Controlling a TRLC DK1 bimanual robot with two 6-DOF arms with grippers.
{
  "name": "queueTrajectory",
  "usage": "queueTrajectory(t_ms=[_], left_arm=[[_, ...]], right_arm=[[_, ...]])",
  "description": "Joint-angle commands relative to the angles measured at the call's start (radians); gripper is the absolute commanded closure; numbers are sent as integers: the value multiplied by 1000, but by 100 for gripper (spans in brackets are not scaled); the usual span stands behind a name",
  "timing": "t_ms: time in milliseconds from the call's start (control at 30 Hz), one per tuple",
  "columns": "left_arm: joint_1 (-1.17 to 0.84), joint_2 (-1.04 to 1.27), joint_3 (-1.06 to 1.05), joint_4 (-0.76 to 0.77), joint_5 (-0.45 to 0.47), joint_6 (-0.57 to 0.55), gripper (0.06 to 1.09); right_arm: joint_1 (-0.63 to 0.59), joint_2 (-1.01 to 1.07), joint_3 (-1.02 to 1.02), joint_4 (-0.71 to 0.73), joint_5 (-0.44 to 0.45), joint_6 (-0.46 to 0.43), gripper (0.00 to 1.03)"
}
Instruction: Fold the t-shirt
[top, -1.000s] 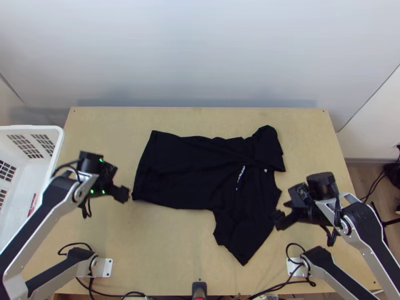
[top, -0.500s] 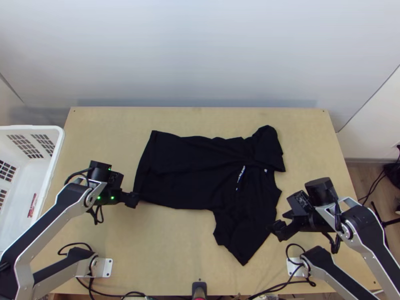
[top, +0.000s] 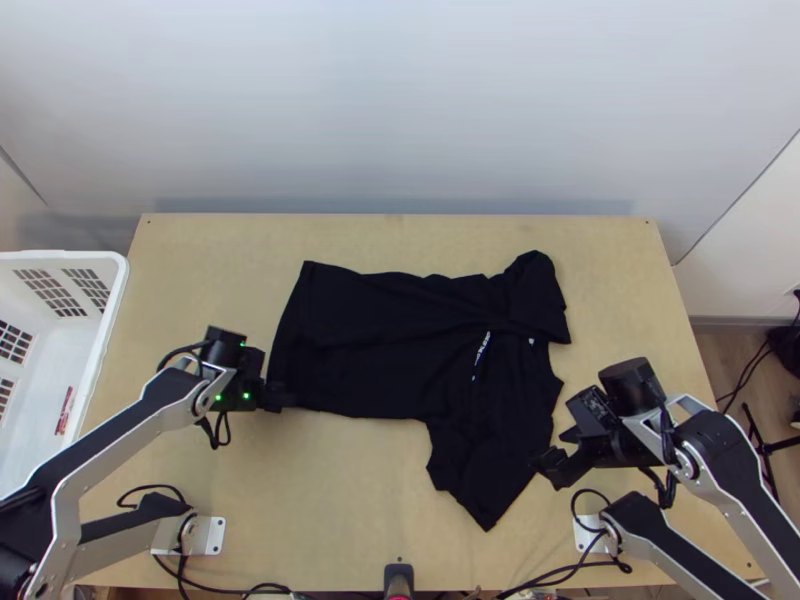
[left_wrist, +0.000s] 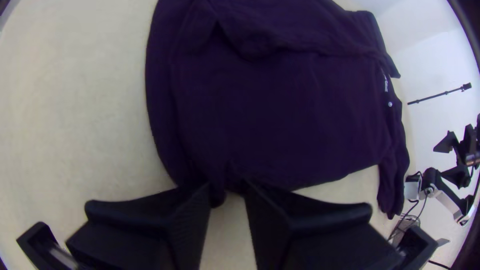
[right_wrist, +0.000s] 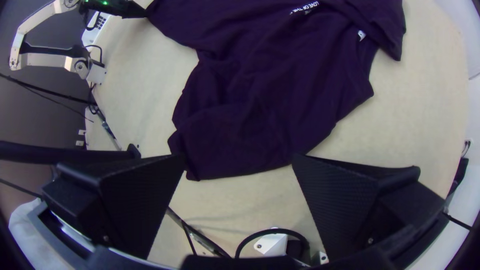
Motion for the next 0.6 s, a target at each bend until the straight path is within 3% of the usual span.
queueTrajectory(t_ms=[0,300,567], left_arm=[[-25,28,-23,21,53,-5,105],[33,-92,43,-56,43,-25,105],[37,-147,57,-67,-1,-3,105]], right_arm=[[22,18,2,9,-5,3,4],[57,36,-13,9,-5,-9,5],[235,139,-10,-37,-61,-51,7]])
